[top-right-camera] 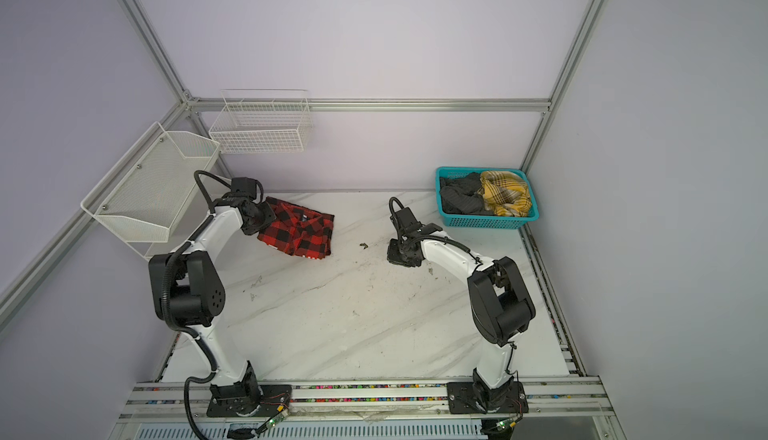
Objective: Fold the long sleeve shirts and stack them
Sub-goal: 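Drag the plaid bundle with the left gripper toward the wire shelves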
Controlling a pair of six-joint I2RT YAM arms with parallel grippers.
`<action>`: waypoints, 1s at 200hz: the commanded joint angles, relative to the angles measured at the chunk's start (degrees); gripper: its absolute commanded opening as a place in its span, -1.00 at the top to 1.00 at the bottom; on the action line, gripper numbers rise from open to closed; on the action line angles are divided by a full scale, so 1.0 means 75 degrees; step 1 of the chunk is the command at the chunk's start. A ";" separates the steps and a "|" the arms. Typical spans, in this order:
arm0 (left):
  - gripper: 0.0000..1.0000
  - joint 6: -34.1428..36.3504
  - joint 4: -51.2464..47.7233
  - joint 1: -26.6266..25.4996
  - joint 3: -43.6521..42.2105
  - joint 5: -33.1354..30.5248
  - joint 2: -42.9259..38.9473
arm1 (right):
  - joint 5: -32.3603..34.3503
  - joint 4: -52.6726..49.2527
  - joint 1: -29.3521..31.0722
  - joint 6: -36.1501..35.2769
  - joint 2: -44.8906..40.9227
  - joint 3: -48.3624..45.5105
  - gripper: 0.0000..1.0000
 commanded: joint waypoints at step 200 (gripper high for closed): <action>-0.04 0.1291 -0.0340 0.0404 0.3337 -0.1674 0.2157 | 0.0172 -0.0287 -0.0044 0.0470 -0.0638 -0.0184 0.54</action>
